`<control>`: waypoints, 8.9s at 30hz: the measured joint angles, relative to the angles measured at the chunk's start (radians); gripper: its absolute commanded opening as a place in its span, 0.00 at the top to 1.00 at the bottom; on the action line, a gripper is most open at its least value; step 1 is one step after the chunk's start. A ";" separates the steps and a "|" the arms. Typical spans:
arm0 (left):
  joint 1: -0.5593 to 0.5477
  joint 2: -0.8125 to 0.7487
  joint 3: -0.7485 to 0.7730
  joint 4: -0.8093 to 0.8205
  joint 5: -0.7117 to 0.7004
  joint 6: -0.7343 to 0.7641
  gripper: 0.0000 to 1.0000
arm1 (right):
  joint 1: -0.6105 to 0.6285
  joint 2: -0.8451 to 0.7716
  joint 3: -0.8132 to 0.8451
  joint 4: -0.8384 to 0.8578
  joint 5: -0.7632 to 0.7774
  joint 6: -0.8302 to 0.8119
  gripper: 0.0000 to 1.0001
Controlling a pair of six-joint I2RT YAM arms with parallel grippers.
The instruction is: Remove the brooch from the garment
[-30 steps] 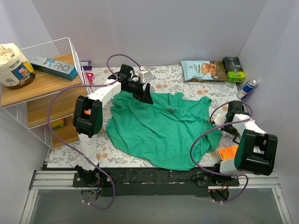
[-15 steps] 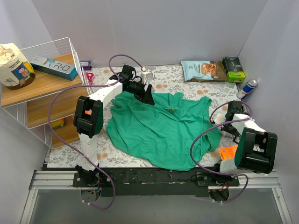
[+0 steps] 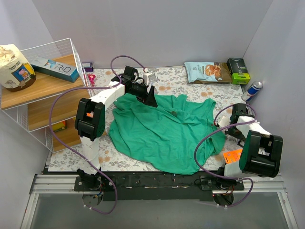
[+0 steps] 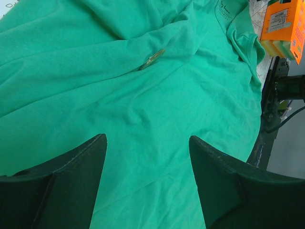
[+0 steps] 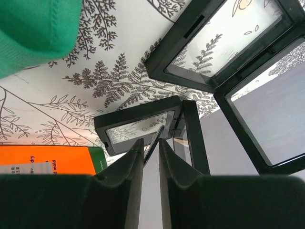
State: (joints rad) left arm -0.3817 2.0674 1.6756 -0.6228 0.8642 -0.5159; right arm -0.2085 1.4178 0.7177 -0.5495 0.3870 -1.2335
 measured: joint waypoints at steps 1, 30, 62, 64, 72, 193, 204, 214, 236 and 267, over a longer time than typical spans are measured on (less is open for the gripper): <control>0.000 0.000 0.000 0.002 0.000 0.000 0.31 | 0.000 0.000 0.001 -0.003 0.000 0.002 0.72; 0.000 0.000 -0.012 0.011 0.008 0.008 0.31 | 0.048 0.048 0.304 -0.335 -0.363 0.113 0.62; 0.007 -0.139 -0.281 -0.136 -0.154 0.232 0.32 | 0.525 0.648 0.965 -0.365 -1.024 0.474 0.72; 0.007 -0.140 -0.286 -0.136 -0.162 0.233 0.32 | 0.528 0.660 0.971 -0.365 -1.023 0.475 0.73; 0.008 -0.140 -0.293 -0.137 -0.177 0.233 0.32 | 0.533 0.686 0.973 -0.365 -1.017 0.475 0.71; -0.119 -0.125 -0.190 0.448 0.064 0.089 0.38 | 0.610 0.443 1.027 -0.297 -0.857 0.645 0.99; -0.146 -0.109 -0.262 0.528 -0.002 0.065 0.97 | 0.621 0.436 1.027 -0.299 -0.846 0.655 0.99; -0.138 -0.119 -0.279 0.548 -0.016 0.063 1.00 | 0.621 0.435 1.018 -0.317 -0.832 0.640 0.99; -0.105 -0.226 -0.354 0.546 -0.028 0.064 0.42 | 0.623 0.421 0.986 -0.343 -0.845 0.588 0.99; -0.131 -0.122 -0.294 0.724 0.206 -0.019 0.55 | 0.612 0.422 1.004 -0.400 -0.979 0.651 0.99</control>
State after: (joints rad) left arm -0.5129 1.9457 1.3811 0.1009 1.0706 -0.5346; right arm 0.4034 1.8393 1.7214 -0.9493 -0.5919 -0.5827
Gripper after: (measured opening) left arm 0.459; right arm 0.032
